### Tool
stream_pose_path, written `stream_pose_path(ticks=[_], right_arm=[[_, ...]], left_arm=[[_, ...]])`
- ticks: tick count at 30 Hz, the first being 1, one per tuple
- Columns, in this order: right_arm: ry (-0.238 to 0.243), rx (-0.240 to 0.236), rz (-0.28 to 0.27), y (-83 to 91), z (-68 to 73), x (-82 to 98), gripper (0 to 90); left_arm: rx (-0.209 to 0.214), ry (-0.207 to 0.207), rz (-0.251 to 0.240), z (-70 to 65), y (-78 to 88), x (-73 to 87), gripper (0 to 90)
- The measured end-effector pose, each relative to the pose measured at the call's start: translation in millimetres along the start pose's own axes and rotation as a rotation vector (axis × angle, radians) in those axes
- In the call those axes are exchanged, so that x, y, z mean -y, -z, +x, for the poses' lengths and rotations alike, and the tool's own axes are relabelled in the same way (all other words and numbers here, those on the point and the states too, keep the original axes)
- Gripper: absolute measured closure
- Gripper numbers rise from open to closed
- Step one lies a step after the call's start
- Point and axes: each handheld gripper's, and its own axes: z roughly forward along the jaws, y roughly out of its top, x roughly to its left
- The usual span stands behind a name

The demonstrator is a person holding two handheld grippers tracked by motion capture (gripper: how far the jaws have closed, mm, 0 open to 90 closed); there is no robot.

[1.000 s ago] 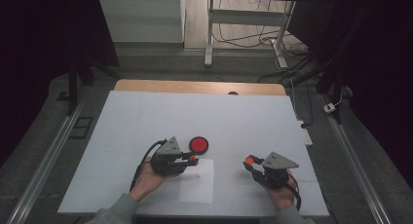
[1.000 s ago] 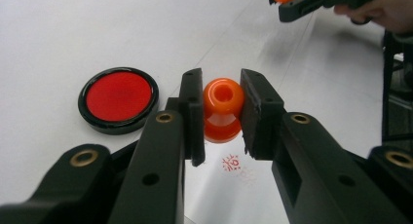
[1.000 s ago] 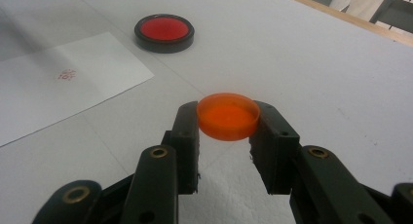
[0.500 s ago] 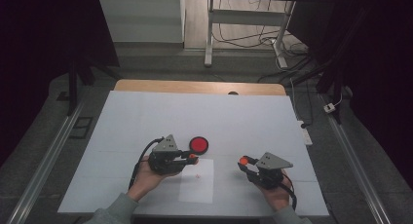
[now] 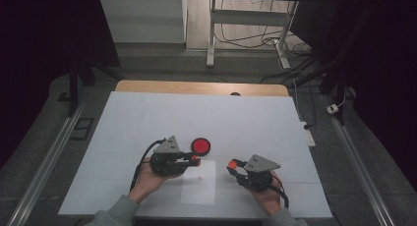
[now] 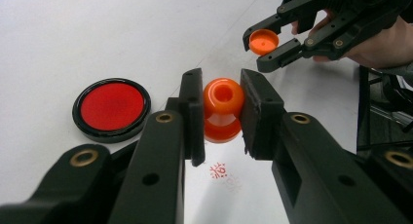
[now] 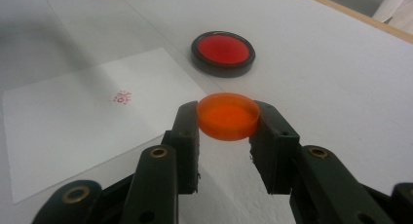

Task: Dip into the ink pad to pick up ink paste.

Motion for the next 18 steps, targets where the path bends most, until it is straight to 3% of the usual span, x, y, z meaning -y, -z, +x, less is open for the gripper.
stream_pose_path(ticks=[18], right_arm=[[0.028,-0.036,0.003,-12.1,12.3,-8.9,63.9]], left_arm=[[0.002,0.0,0.005,0.4,-0.3,0.1,72.0]])
